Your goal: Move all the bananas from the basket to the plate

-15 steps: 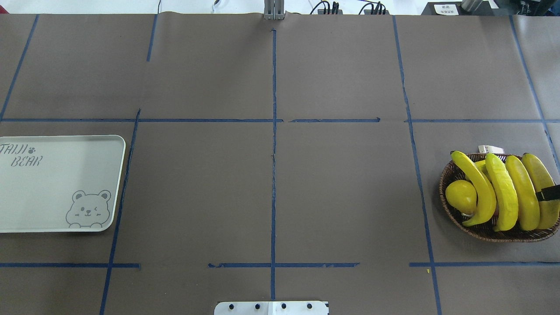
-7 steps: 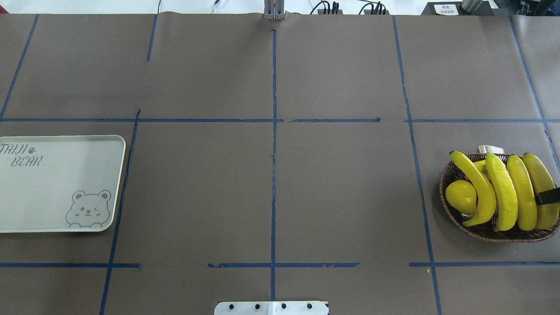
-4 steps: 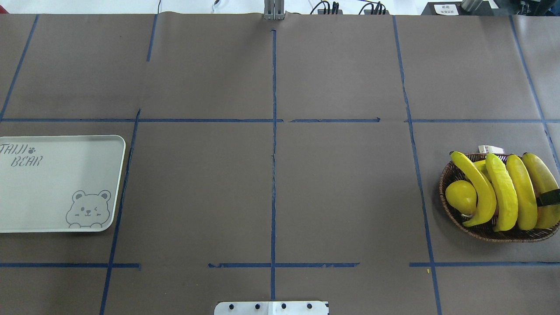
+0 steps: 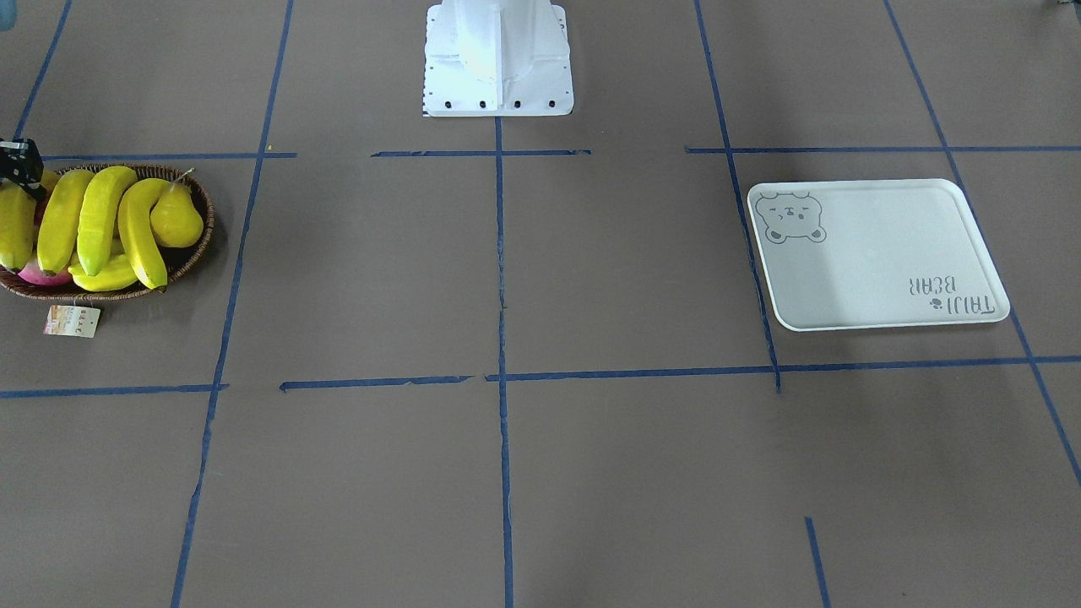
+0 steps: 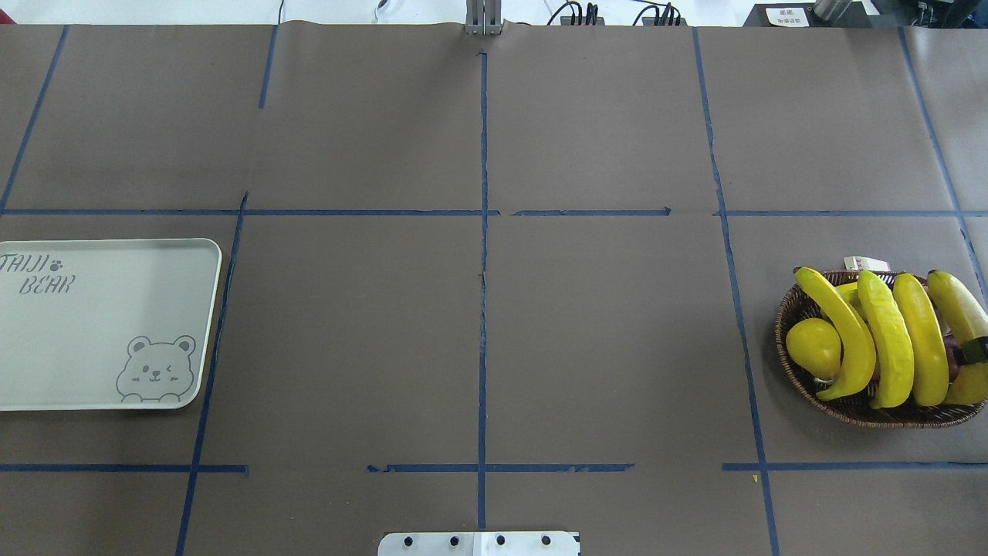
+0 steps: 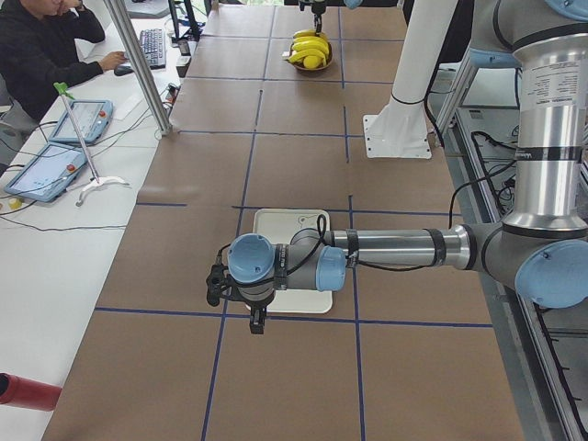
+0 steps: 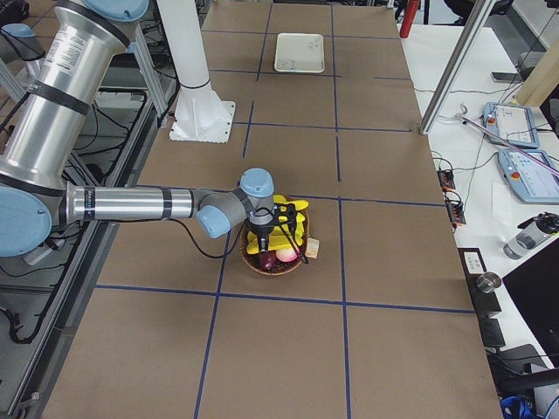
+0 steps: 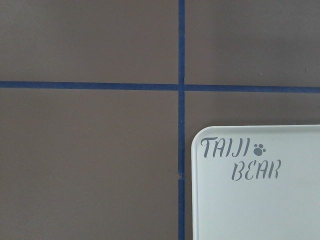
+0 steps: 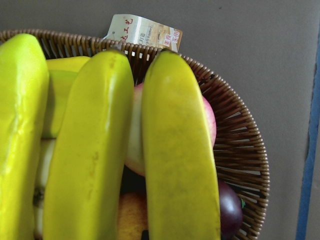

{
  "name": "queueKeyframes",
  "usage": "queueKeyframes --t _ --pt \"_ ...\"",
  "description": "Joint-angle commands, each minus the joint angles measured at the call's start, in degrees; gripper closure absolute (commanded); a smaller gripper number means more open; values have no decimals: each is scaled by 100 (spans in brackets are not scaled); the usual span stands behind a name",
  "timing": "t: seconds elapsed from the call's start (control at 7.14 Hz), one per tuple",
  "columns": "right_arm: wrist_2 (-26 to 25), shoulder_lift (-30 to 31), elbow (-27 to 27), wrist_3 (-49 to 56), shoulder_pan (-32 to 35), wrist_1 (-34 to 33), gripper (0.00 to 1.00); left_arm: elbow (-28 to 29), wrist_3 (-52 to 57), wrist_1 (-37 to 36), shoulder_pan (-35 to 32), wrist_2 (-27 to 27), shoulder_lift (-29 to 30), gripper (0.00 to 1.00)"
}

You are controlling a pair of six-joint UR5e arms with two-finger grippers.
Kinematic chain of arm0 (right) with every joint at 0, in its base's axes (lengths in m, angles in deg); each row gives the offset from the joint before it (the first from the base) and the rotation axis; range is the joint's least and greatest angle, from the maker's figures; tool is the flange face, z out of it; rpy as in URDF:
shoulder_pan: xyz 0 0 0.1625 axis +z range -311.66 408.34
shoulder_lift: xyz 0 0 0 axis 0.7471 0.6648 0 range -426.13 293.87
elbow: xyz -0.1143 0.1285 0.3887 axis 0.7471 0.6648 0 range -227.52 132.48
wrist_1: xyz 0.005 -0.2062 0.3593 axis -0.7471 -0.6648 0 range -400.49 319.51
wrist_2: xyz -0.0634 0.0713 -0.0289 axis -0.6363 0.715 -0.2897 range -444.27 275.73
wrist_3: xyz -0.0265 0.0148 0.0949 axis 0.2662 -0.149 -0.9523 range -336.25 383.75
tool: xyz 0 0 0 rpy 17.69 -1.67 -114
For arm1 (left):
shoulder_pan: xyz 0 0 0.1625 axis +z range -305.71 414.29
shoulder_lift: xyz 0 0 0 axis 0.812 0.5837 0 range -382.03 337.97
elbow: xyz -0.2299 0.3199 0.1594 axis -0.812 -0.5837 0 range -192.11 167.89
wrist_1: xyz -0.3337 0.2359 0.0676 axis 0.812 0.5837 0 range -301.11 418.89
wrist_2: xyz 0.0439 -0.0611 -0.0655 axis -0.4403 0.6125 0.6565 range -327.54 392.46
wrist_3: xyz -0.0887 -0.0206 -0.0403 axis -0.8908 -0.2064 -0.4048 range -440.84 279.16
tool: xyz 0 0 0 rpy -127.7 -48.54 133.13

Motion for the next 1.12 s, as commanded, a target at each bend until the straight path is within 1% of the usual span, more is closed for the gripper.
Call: queueKeyframes --t 0.0,0.14,0.28,0.42,0.56,0.7,0.84,0.98 --pt "349 278 -452 53 216 -92 100 -1 0 0 -8 7 0 0" --pt "995 376 -560 132 731 -102 100 -1 0 0 -8 7 0 0" --pt "1263 394 -683 324 1101 -180 100 -1 0 0 -8 7 0 0" --pt "1257 386 -936 622 1340 -703 100 -1 0 0 -8 7 0 0" --pt "1204 333 -1209 1443 1769 -1552 100 -1 0 0 1 7 0 0" --pt "1187 133 -1577 2312 2269 -2666 100 7 0 -9 1 7 0 0" --pt "1186 -513 -1911 2704 2622 -4008 100 -1 0 -9 -8 7 0 0" --pt "1186 -1303 -2097 2664 2774 -4831 100 -1 -9 -9 1 16 0 0"
